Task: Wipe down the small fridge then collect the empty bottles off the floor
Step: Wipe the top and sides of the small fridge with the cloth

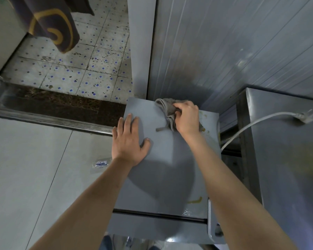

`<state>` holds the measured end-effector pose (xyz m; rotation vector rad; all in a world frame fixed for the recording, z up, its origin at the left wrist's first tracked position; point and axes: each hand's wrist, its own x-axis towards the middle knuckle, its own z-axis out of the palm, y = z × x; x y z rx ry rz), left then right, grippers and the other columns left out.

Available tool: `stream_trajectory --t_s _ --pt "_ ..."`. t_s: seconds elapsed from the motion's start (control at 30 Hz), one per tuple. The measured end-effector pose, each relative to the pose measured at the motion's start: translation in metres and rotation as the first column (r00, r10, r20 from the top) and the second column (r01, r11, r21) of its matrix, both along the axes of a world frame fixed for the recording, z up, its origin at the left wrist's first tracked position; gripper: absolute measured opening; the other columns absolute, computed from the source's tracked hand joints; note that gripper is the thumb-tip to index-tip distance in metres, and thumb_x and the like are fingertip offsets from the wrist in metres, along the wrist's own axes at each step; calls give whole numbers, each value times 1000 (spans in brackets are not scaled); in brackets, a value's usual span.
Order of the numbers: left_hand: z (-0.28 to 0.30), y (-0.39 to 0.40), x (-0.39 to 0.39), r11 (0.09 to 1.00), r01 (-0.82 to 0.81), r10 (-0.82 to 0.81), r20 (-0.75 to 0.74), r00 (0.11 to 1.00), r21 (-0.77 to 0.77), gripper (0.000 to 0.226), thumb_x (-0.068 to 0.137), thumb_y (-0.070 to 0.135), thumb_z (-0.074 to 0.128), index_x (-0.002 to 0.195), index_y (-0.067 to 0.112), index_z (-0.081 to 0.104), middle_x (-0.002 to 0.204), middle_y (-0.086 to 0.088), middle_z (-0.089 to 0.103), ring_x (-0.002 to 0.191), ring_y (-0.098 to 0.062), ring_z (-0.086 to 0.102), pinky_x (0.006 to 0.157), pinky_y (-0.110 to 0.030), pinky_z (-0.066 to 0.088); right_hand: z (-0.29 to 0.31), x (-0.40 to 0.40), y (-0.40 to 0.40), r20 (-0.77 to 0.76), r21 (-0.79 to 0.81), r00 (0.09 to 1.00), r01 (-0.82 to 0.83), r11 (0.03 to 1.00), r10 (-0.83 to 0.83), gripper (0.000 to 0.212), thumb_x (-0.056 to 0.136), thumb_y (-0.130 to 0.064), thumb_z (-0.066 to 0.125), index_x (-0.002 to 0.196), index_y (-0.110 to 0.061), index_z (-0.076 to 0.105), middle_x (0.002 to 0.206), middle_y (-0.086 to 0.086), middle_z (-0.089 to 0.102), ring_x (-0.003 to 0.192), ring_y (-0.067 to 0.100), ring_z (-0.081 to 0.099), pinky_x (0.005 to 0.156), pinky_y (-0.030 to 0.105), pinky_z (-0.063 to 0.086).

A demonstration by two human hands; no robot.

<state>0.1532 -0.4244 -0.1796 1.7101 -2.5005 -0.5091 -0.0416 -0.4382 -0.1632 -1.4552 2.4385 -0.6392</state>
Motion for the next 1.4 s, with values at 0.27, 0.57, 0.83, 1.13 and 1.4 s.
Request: stream_trajectory --t_s 0.27,0.57,0.83,1.13,1.4 --pt "-3 0 1 1000 -3 3 -7 1000 7 84 74 57 29 143 9 32 154 -12 26 140 -41 21 110 -54 24 -2 3 25 -15 -38 1000 -21 999 20 32 87 0 52 110 -13 69 108 12 61 105 32 50 90 39 44" --pt "-3 0 1 1000 -8 8 -10 1000 11 85 73 56 26 144 10 30 155 -11 23 142 -39 17 112 -54 22 0 -1 16 5 6 995 95 995 -95 33 88 -3 50 113 -17 67 115 12 59 108 34 49 91 42 44" --pt "-2 0 1 1000 -2 2 11 1000 16 84 74 56 25 145 11 28 155 -10 22 142 -38 17 113 -52 21 -5 -18 40 -4 -1 999 39 999 -39 30 85 -10 60 113 -18 67 107 10 62 107 30 53 92 37 43" --pt "-2 -1 1 1000 0 0 2 1000 4 84 74 56 27 143 9 32 153 -13 26 140 -41 21 110 -53 23 5 -3 54 -4 15 1000 18 1000 -18 46 82 -33 64 125 -22 55 119 7 51 116 26 41 97 41 40" --pt "-2 0 1 1000 -5 5 8 1000 4 82 75 55 29 143 10 31 153 -12 26 140 -40 21 111 -53 23 -1 -16 53 -76 -21 996 -48 999 46 37 84 -13 64 121 -13 61 111 13 60 108 33 49 89 41 42"
